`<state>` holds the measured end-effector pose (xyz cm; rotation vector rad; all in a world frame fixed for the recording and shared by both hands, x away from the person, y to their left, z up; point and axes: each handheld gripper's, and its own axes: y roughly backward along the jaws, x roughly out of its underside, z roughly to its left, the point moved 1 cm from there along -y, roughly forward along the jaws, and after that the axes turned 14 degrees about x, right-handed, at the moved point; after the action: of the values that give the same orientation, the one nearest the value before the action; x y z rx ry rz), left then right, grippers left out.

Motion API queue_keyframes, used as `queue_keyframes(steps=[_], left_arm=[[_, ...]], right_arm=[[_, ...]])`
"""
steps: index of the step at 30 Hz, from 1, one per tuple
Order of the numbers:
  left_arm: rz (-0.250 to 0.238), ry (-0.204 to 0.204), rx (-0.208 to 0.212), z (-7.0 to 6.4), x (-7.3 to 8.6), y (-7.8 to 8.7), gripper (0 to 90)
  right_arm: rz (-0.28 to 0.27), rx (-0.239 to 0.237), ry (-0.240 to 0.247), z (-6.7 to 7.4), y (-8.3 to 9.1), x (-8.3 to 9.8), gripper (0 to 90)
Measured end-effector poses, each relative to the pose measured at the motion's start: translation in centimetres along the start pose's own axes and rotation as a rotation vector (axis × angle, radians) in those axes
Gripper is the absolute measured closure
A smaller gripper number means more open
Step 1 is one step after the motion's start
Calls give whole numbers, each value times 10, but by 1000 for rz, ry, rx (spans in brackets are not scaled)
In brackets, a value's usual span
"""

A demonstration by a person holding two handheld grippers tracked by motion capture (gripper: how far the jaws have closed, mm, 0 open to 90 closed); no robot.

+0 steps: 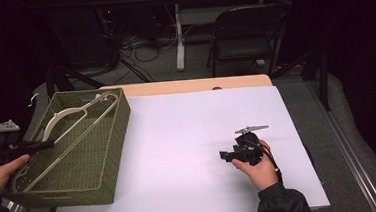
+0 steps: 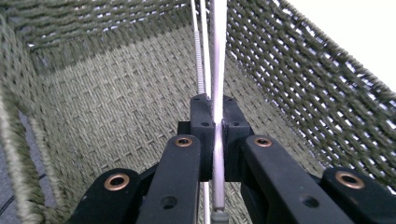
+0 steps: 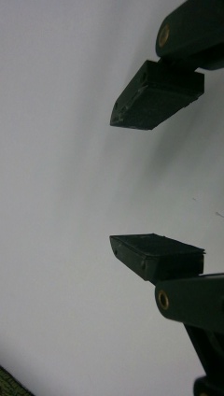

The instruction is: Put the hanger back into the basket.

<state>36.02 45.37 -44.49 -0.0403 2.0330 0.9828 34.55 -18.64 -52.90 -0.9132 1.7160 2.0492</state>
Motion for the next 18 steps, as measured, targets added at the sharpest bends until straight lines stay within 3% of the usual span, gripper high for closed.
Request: queue_keyframes(steps=[11, 18], left_arm=[[55, 16, -7, 7, 12, -27, 870], [92, -22, -40, 6, 15, -35, 868]], right_arm=[[6, 1, 1, -1, 0, 1, 360], [4, 2, -4, -3, 2, 1, 360]])
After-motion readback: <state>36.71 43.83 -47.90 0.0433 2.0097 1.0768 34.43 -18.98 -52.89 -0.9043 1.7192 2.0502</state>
